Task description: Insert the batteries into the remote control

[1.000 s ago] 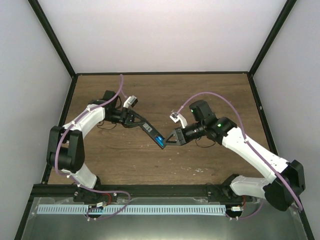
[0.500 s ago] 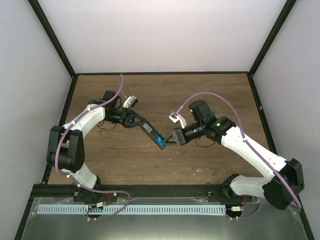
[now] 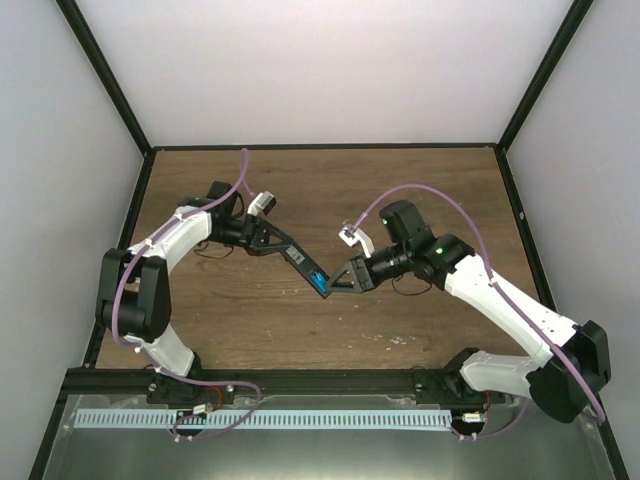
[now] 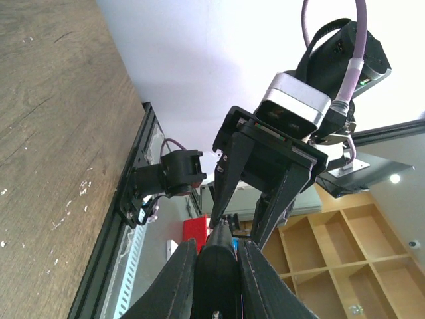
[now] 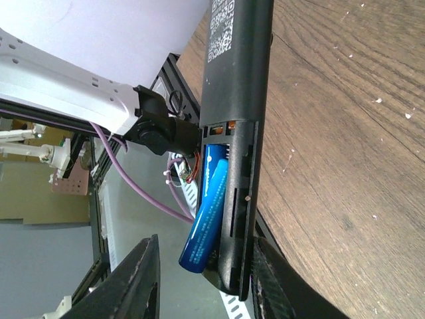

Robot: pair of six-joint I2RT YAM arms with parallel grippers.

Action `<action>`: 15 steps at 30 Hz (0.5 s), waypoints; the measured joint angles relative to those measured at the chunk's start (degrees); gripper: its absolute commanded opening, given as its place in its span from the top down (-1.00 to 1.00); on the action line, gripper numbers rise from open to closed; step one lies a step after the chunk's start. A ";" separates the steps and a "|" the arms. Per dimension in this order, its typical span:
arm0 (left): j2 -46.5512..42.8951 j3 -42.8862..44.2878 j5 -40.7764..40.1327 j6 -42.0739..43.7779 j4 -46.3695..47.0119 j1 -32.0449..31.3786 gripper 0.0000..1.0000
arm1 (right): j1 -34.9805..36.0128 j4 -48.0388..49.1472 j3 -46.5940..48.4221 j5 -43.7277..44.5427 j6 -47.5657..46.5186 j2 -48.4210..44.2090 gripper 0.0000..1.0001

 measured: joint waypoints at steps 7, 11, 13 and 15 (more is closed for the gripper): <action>0.35 0.04 0.00 0.61 -0.37 0.00 1.00 | 0.00 -0.57 -0.20 0.00 -1.92 -0.09 0.40; 0.42 0.04 0.00 0.90 -0.50 0.00 1.00 | 0.00 -0.94 -0.20 0.00 -2.84 -0.09 0.42; 0.57 0.07 0.00 1.01 -0.74 0.00 1.00 | 0.00 -1.07 -0.20 0.00 -3.19 -0.09 0.45; 0.68 0.09 0.00 1.07 -1.03 0.00 1.00 | 0.00 -1.22 -0.20 0.02 -3.52 -0.11 0.49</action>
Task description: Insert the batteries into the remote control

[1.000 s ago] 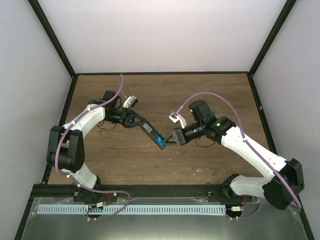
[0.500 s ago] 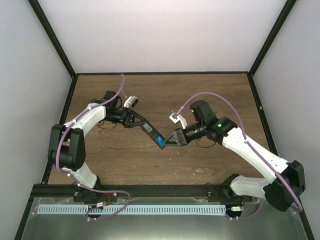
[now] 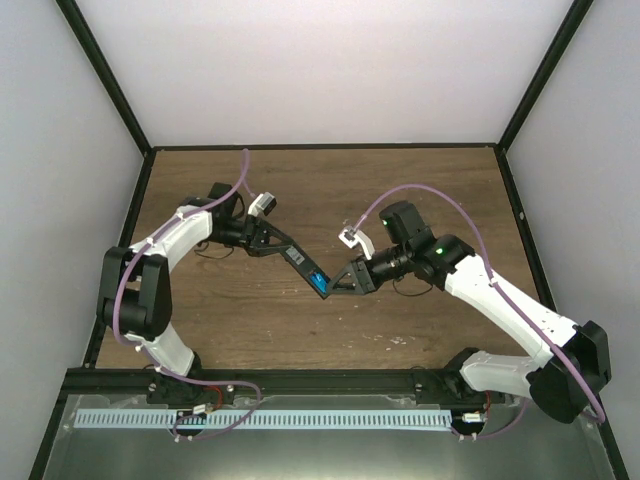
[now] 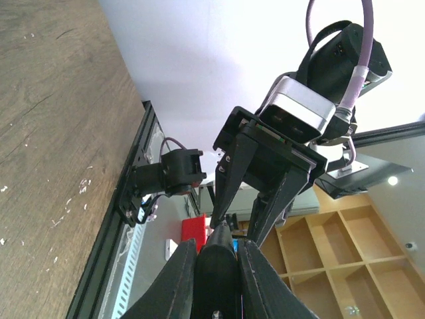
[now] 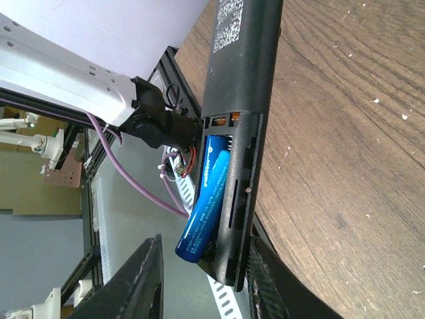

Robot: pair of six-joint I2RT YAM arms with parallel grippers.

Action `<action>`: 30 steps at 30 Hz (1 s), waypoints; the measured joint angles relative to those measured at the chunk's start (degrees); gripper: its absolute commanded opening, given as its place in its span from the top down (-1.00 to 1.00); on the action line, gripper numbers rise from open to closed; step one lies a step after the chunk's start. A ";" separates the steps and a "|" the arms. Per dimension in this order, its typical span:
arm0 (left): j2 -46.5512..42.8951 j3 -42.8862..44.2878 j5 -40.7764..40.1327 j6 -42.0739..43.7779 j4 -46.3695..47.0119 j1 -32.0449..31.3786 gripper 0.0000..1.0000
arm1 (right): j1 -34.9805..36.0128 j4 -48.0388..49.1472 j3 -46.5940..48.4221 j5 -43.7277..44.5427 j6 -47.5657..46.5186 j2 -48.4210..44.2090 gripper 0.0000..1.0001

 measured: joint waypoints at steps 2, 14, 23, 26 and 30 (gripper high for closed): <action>0.11 0.24 0.00 0.13 -0.48 0.00 1.00 | 0.00 -0.09 0.00 0.00 -0.22 0.00 0.51; 0.90 1.57 0.00 2.08 -2.36 0.00 1.00 | -0.04 -0.13 0.00 -0.31 -0.68 0.81 0.58; 0.90 1.68 -0.02 3.02 -2.75 0.00 1.00 | -0.04 -0.11 0.07 -1.60 -0.87 1.90 0.62; 0.90 1.68 -0.02 3.04 -2.75 0.00 1.00 | -0.04 -0.11 0.07 -1.81 -0.94 2.10 0.63; 0.90 1.68 -0.02 3.06 -2.80 0.00 1.00 | -0.04 -0.11 0.07 -2.05 -0.94 2.12 0.63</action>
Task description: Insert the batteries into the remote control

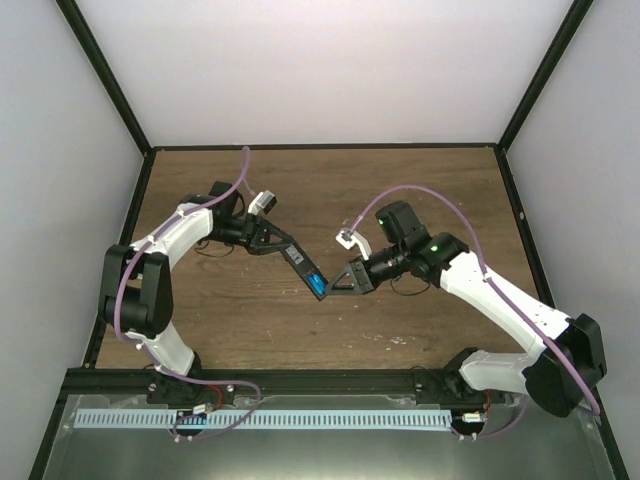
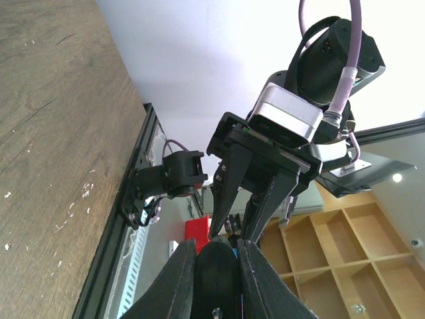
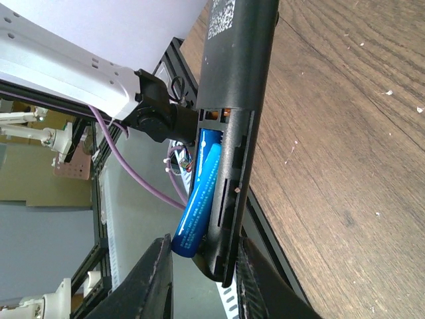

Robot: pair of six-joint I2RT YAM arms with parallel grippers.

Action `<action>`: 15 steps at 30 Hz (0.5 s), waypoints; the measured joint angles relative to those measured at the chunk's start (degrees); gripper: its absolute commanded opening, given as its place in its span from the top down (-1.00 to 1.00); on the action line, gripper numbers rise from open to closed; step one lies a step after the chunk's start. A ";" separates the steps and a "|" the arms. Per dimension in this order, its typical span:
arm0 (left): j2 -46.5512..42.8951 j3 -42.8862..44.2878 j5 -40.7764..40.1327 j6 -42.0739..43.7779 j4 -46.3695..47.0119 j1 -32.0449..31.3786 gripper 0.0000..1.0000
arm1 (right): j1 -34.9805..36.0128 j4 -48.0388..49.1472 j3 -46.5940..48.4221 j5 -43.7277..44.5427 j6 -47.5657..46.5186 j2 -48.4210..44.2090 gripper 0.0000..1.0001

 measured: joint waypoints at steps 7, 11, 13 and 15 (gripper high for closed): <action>0.00 0.00 0.00 -0.02 -0.13 0.00 1.00 | 0.00 0.02 0.00 -0.13 0.04 0.00 0.63; 0.00 0.04 0.00 -0.02 -0.15 0.00 1.00 | 0.00 0.02 0.00 -0.11 0.13 0.00 0.64; 0.00 0.07 0.00 -0.02 -0.15 0.00 1.00 | 0.00 0.07 0.00 -0.13 0.31 0.00 0.64; 0.00 0.09 0.00 -0.02 -0.13 0.00 1.00 | 0.00 0.13 0.00 -0.11 0.50 0.00 0.65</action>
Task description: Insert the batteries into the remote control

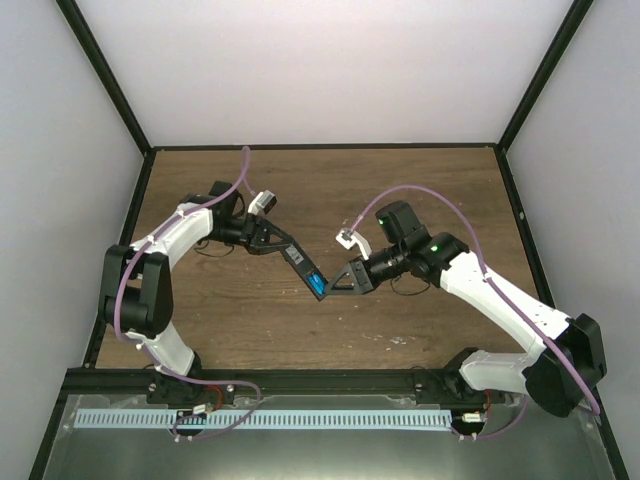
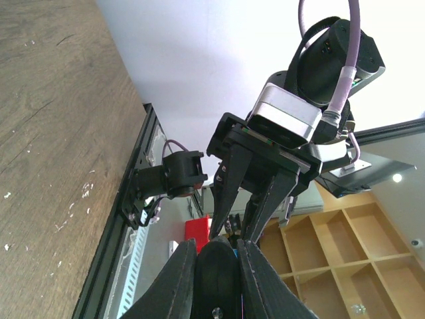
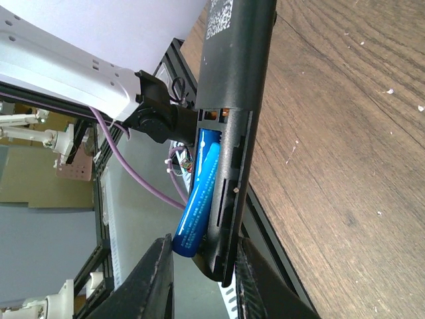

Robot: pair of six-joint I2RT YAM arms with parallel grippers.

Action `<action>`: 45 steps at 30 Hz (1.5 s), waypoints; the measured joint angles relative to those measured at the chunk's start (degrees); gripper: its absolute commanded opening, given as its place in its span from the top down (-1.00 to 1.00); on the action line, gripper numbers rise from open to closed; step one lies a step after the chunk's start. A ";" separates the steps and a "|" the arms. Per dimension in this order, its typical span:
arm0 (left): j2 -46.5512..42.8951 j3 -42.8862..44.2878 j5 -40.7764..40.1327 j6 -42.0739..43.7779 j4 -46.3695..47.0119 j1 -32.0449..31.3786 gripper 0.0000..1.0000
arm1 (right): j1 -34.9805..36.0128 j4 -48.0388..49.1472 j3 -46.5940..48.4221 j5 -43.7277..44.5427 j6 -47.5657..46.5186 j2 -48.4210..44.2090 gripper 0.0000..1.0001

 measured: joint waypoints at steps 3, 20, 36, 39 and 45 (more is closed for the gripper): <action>0.00 0.00 0.00 0.00 0.00 0.00 1.00 | 0.02 0.07 0.00 0.00 0.52 0.00 0.66; 0.00 0.00 -0.44 0.04 0.20 0.00 1.00 | 3.30 1.49 0.11 1.36 3.08 1.62 0.67; -0.28 -0.37 -0.52 -2.45 3.32 0.02 1.00 | 4.15 1.53 0.90 2.69 4.33 2.34 0.67; -0.55 -0.48 -0.63 -2.71 3.78 0.07 1.00 | 4.22 1.55 0.98 2.78 4.46 2.56 0.68; -0.81 -0.50 -0.90 -3.13 4.22 0.11 1.00 | 4.26 1.53 1.09 3.41 4.50 2.80 0.73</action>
